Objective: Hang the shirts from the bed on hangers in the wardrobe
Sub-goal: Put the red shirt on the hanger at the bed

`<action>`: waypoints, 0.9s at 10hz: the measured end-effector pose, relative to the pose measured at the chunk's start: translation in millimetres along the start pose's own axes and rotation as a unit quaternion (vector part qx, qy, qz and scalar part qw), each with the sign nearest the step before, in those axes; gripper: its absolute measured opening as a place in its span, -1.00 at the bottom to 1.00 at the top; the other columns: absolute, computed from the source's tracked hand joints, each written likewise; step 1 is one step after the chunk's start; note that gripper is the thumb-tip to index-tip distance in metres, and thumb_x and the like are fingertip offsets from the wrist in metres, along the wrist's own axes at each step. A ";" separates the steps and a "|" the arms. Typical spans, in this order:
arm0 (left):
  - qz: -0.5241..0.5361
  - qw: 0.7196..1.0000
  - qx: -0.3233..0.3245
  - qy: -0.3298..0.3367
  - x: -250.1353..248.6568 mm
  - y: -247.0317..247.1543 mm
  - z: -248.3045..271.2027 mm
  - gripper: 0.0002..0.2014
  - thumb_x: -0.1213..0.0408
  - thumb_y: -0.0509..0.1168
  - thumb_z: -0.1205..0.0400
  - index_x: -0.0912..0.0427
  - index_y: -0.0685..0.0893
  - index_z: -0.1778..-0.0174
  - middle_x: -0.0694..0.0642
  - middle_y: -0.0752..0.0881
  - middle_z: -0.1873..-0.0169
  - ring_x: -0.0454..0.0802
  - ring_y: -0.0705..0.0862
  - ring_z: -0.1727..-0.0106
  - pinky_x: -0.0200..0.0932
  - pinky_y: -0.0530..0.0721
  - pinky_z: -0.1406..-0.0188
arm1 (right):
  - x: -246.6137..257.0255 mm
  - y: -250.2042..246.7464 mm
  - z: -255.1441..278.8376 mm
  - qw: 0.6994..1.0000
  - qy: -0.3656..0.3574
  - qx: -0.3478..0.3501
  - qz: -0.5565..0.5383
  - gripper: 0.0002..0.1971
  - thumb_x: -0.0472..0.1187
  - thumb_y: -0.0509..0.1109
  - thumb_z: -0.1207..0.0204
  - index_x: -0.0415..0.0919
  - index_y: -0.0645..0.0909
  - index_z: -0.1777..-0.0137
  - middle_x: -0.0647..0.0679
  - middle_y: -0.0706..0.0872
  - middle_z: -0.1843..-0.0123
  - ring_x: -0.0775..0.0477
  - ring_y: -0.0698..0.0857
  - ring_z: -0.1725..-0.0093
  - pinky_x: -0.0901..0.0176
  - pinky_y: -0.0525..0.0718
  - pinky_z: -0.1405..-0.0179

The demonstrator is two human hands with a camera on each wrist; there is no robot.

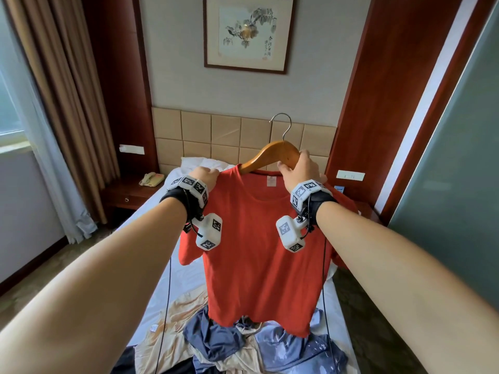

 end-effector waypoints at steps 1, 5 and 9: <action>0.048 0.998 -0.008 -0.044 11.5 -7.2 1.4 -0.54 0.07 0.10 -0.78 0.36 0.62 -0.39 0.36 0.64 -0.35 0.28 0.59 -0.37 -0.10 0.48 -0.10 | -0.2 -0.6 -2.6 1.000 -0.006 -0.008 -0.018 -0.61 0.20 0.42 -0.51 -0.06 0.43 -0.06 -0.02 0.78 0.00 -0.23 0.72 -0.11 -0.26 0.43 -0.33; 0.121 0.985 -0.079 -0.097 41.7 -27.5 -15.0 -0.51 0.02 0.22 -0.74 0.36 0.62 -0.40 0.33 0.64 -0.37 0.25 0.59 -0.42 -0.19 0.41 0.03 | -5.9 -2.3 1.5 0.997 0.017 0.013 -0.070 -0.66 0.14 0.44 -0.51 -0.04 0.44 -0.05 0.11 0.62 0.17 -0.26 0.76 0.01 -0.26 0.65 -0.21; 0.015 0.995 -0.095 -0.011 -12.5 -25.4 1.4 -0.69 0.11 0.17 -0.68 0.21 0.76 0.04 0.23 0.77 0.07 0.22 0.67 0.09 -0.06 0.62 0.00 | 15.8 2.1 8.0 0.997 -0.061 0.044 -0.037 -0.59 0.21 0.45 -0.46 -0.09 0.51 -0.03 -0.04 0.77 0.06 -0.27 0.75 0.08 -0.12 0.73 0.03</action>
Point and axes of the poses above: each hand's wrist, its own z-axis away from the middle knuckle, its own y-axis out of the palm, x = y × z, the point moved 4 cm from there along -z, towards the middle knuckle
